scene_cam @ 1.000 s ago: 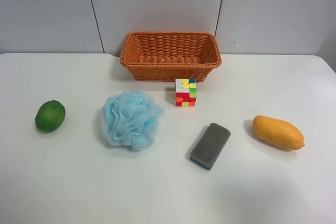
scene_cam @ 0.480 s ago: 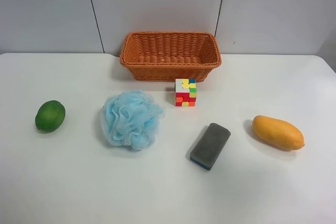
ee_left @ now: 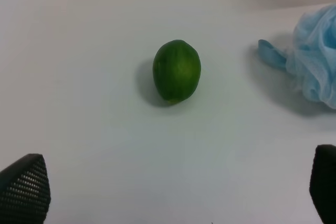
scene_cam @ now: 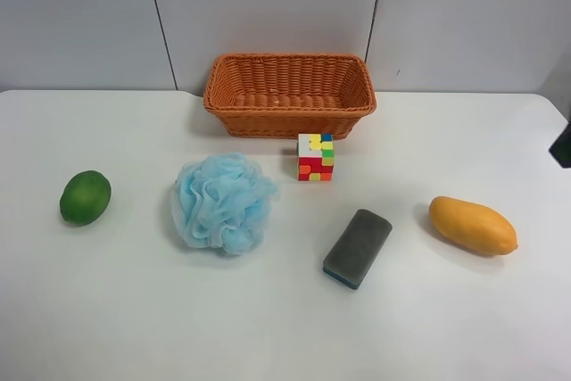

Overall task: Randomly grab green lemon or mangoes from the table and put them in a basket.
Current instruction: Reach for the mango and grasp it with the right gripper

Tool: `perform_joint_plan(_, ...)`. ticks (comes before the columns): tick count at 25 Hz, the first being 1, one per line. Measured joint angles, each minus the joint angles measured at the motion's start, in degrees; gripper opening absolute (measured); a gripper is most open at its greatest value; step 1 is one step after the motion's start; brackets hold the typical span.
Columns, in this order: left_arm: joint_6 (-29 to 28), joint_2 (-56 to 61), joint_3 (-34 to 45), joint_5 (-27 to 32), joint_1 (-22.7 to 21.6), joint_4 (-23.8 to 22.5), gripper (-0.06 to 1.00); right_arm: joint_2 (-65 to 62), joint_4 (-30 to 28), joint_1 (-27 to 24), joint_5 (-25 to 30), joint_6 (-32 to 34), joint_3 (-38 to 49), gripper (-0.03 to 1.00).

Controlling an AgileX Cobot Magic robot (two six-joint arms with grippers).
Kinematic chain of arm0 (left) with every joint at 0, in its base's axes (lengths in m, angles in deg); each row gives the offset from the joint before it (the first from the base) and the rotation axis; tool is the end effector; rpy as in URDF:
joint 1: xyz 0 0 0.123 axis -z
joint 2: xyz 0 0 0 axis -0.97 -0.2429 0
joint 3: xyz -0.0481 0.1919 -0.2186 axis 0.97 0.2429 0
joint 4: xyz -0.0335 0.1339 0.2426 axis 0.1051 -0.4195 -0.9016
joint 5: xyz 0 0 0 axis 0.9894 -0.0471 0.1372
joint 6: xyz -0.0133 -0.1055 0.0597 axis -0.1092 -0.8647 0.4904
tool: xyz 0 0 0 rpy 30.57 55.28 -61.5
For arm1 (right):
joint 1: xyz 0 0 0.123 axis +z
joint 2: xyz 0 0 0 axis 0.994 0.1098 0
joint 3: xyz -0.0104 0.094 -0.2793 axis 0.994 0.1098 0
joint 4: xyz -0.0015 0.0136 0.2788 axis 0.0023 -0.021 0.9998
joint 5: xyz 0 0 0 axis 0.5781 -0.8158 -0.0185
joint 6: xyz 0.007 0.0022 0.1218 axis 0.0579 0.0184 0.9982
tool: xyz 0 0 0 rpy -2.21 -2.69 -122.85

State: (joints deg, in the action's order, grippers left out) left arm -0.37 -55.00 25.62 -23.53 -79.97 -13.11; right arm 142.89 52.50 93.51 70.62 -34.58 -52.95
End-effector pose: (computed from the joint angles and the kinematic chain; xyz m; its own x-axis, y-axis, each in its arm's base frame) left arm 0.0340 -0.0077 0.2817 -0.4354 0.0978 -0.8949 0.0602 0.9950 0.0794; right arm 0.2311 0.0232 0.3049 -0.8420 -0.4264 -0.3304 -0.3677 0.9019 -0.2267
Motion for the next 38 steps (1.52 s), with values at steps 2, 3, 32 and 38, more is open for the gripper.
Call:
perform_joint_plan(2,0.0,0.0,0.0,0.0,0.0,0.0,0.99,5.8,-0.1,1.3,-1.0,-1.8,-0.6,0.99)
perform_joint_plan(3,0.0,0.0,0.0,0.0,0.0,0.0,0.99,8.0,0.1,1.5,-1.9,-3.1,-0.7,0.99)
perform_joint_plan(32,0.0,0.0,0.0,0.0,0.0,0.0,0.99,45.2,-1.7,-1.7,-14.6,-16.6,-0.7,0.99)
perform_joint_plan(38,0.0,0.0,0.0,0.0,0.0,0.0,0.99,45.4,-1.6,-2.7,-15.7,-16.8,-0.7,0.99)
